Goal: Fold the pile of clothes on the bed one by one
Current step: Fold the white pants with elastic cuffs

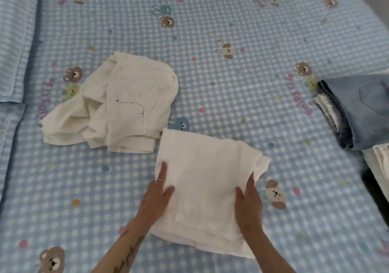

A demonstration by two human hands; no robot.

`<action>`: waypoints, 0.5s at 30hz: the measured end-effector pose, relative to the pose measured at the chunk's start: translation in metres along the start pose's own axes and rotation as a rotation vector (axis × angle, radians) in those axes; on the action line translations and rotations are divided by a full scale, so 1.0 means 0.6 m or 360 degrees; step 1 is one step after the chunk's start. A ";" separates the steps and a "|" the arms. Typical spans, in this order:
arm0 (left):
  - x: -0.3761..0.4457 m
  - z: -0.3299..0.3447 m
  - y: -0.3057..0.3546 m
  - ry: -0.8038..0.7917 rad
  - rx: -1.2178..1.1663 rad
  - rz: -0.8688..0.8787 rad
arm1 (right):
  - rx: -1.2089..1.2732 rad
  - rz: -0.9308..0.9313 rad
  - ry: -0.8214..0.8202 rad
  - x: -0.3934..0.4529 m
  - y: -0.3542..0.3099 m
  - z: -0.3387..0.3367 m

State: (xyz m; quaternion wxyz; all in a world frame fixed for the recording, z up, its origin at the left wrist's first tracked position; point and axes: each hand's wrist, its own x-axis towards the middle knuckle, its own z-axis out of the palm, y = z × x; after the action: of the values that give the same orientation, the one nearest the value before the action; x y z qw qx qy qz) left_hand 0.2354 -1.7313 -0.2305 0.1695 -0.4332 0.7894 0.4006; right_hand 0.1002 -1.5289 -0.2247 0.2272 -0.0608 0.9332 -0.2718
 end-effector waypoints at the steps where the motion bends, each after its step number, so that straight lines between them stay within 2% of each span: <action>1: -0.008 -0.003 0.011 0.0015 -0.0038 0.0006 | -0.0008 -0.0056 0.0006 0.004 0.001 -0.013; 7: -0.084 0.014 0.175 0.0240 -0.0359 0.0199 | 0.0041 -0.0315 0.0105 0.052 0.014 -0.183; 11: -0.091 0.067 0.381 0.0363 -0.0508 0.0306 | -0.0079 -0.0514 0.0426 0.164 0.057 -0.388; 15: -0.057 0.162 0.622 0.0416 -0.0578 0.0432 | -0.0159 -0.0487 0.0345 0.325 0.128 -0.596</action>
State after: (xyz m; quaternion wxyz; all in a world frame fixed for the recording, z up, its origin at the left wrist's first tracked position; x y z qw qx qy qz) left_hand -0.0587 -1.5234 -0.0887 -0.0700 -0.3947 0.7706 0.4954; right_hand -0.2361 -1.3386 -0.0745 0.0781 -0.1835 0.9444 -0.2615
